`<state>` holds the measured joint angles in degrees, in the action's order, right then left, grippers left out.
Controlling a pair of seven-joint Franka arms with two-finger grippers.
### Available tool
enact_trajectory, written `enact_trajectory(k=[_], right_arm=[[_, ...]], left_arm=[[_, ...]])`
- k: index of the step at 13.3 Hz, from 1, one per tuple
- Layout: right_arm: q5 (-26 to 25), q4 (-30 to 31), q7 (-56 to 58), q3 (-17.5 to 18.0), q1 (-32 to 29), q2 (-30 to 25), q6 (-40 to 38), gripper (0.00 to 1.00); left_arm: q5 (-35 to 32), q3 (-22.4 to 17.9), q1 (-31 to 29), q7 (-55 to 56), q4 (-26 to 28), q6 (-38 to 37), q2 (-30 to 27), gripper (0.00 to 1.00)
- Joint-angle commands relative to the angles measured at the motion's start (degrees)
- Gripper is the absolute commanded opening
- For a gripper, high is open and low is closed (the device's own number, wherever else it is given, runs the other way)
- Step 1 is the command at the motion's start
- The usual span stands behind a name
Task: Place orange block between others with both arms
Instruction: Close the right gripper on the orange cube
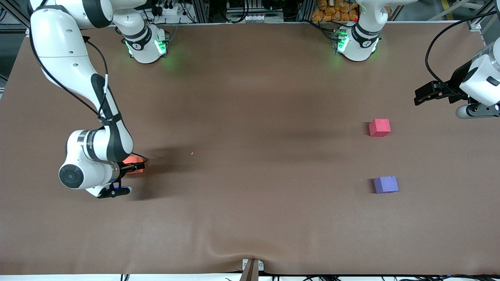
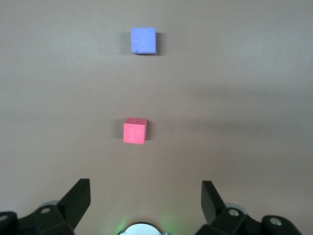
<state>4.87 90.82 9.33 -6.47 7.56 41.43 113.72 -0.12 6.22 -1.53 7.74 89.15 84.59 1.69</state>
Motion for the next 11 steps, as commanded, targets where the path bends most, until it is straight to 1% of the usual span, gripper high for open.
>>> enact_trajectory(k=[1,3,4,6,8,11], right_arm=[[0.76,0.85,-0.19,-0.03,0.17,-0.12,-0.08,0.81],[0.76,0.58,-0.19,-0.03,0.35,-0.21,-0.08,0.52],[0.76,0.15,-0.28,-0.03,0.52,-0.39,-0.08,0.46],[0.76,-3.52,-0.54,0.06,1.83,-1.0,0.09,0.44],[0.49,-6.52,-2.2,-0.03,5.78,-2.14,0.36,0.44],[1.54,-7.42,-15.62,0.15,12.36,-3.89,0.1,0.44]], left_arm=[[0.91,-0.15,-0.23,-1.24,0.58,-0.21,-0.64,1.0],[0.91,-0.15,-0.23,-1.24,0.76,-0.21,-0.55,1.0],[0.83,-0.24,-0.23,-1.24,0.93,-0.21,-0.55,1.0],[0.91,-0.15,-0.23,-1.24,1.02,-0.13,-0.55,1.0],[0.83,-0.15,-0.14,-1.24,1.2,-0.13,-0.64,1.0],[0.91,-0.15,-0.23,-1.24,1.37,0.05,-0.55,1.0]])
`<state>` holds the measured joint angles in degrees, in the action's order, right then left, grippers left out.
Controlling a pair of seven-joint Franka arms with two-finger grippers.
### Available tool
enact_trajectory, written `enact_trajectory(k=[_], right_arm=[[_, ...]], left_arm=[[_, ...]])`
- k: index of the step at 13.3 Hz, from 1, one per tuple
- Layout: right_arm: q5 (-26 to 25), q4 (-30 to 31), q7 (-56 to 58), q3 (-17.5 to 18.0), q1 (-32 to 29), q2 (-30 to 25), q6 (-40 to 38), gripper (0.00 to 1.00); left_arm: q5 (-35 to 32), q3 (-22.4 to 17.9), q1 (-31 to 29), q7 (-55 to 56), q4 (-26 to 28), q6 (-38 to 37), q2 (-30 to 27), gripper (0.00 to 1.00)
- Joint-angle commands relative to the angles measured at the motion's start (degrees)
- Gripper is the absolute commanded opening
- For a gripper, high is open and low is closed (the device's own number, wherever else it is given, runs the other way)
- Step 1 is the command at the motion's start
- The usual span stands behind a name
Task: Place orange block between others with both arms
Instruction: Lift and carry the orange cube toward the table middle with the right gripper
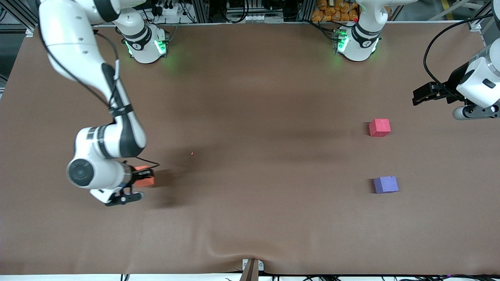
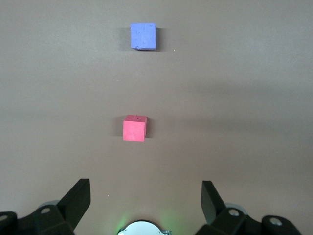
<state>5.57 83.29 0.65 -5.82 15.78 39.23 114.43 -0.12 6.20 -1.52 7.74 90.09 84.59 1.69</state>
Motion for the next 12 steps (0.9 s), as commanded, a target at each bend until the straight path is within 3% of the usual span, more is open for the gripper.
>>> enact_trajectory(k=[1,2,5,6,12], right_arm=[[3.37,0.12,-10.37,-0.51,7.22,-1.88,-0.79,0.44],[8.88,0.21,-14.32,-0.51,9.51,-1.88,-0.79,0.45],[32.15,0.65,-20.78,-0.51,13.65,-0.91,0.35,0.46],[36.48,0.82,-21.12,-0.6,15.58,-0.3,1.66,0.46],[45.04,0.56,-21.74,-1.99,26.74,3.48,10.72,0.49]], left_arm=[[0.91,-0.14,-0.23,-1.24,0.44,0.05,-0.55,1.0],[0.91,-0.14,-0.23,-1.24,0.44,0.05,-0.46,1.0],[0.91,-0.14,-0.23,-1.24,0.79,0.14,-0.55,1.0],[0.91,-0.14,-0.23,-1.24,0.79,0.14,-0.55,1.0],[0.82,-0.14,-0.23,-1.24,0.88,0.14,-0.55,1.0]])
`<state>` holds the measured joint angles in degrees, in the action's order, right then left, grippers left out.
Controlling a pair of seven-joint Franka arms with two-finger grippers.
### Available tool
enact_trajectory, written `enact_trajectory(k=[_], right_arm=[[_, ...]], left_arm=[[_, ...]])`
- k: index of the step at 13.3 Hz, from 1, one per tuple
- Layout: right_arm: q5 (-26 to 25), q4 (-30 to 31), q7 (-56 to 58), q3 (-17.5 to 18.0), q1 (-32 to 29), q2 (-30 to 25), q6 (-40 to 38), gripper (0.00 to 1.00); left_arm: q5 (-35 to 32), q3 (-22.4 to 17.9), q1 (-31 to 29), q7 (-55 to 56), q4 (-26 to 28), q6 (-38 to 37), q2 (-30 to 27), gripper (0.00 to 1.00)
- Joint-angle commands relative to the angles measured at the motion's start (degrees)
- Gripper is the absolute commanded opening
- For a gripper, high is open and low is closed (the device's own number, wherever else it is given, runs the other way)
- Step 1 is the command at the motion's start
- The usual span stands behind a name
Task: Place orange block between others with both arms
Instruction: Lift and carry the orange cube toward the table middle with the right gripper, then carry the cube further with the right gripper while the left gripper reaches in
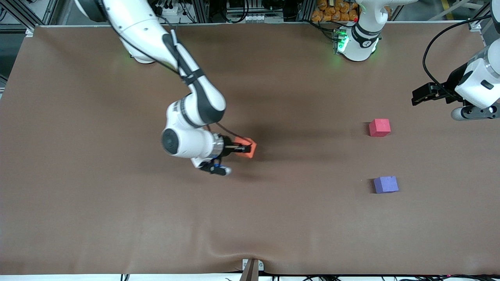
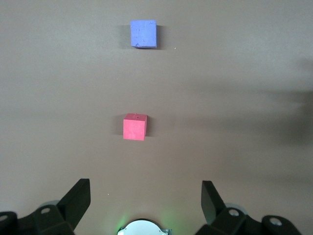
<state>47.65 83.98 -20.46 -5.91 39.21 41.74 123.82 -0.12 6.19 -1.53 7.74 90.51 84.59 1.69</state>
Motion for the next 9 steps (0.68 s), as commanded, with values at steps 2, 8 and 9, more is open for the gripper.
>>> enact_trajectory(k=[2,8,9], right_arm=[[3.94,-0.48,-0.11,-3.58,7.44,2.64,3.52,0.49],[5.61,-6.01,-0.11,-3.85,14.14,7.74,10.74,0.6],[6.75,-6.11,-0.11,-4.02,14.49,7.83,10.66,0.6]], left_arm=[[0.82,-0.12,-0.23,-1.23,0.72,0.14,-0.55,1.0],[1.0,0.05,0.21,-1.23,0.55,1.36,0.76,1.0],[1.09,0.23,0.39,-1.23,0.46,1.89,1.29,1.0]])
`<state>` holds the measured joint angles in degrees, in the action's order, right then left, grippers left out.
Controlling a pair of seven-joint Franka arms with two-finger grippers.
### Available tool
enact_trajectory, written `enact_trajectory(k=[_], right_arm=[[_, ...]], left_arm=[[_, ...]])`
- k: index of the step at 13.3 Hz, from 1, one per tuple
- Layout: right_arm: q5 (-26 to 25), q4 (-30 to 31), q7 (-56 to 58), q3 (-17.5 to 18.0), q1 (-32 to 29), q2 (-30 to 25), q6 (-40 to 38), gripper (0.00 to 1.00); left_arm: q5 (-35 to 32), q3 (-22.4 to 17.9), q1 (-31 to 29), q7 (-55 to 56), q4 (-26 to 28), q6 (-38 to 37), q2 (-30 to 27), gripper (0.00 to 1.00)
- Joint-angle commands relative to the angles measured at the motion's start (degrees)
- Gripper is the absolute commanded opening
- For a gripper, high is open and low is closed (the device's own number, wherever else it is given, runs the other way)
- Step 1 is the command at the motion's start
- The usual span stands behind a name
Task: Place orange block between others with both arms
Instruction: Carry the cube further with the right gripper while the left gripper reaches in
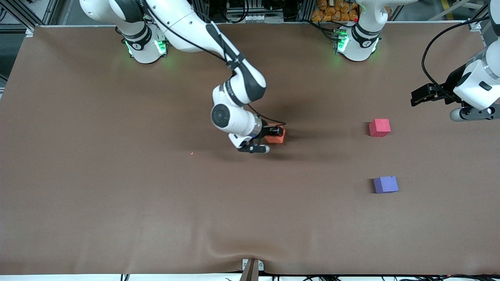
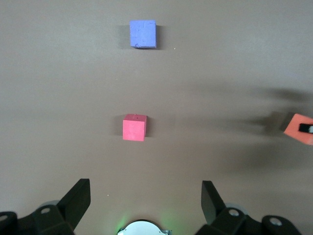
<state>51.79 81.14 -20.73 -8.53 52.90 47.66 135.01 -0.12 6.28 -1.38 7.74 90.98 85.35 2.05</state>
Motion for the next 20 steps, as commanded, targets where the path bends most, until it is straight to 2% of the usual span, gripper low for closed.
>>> enact_trajectory(k=[1,4,8,10,12,17,20], right_arm=[[3.66,-3.27,0.16,-1.4,0.8,1.91,-0.45,0.63],[3.76,-3.36,0.25,-1.49,1.41,2.26,-0.1,0.67],[3.76,-3.45,0.42,-1.49,2.82,3.14,1.93,0.9],[3.76,-3.45,0.6,-1.41,2.65,3.15,1.93,0.96],[3.67,-3.45,0.77,-1.4,1.42,2.8,1.31,1.0],[0.96,-1.96,3.48,-1.32,-2.97,-0.45,0.44,1.0],[-3.43,0.42,5.08,-1.05,-7.53,-4.93,-7.88,1.0]], left_arm=[[1.08,0.39,0.5,-1.23,-0.02,1.65,1.81,1.0],[0.91,2.41,2.6,0.17,-0.36,4.37,3.83,1.0],[0.73,2.42,6.82,0.52,-0.54,11.75,9.8,1.0],[0.64,2.51,7.53,3.76,-0.54,15.0,12.09,1.0],[0.82,2.51,9.54,5.79,-0.54,17.29,13.76,1.0],[0.56,2.51,15.43,13.6,-0.37,20.29,18.16,1.0],[0.21,2.42,19.3,22.2,-0.02,21.52,20.27,1.0]])
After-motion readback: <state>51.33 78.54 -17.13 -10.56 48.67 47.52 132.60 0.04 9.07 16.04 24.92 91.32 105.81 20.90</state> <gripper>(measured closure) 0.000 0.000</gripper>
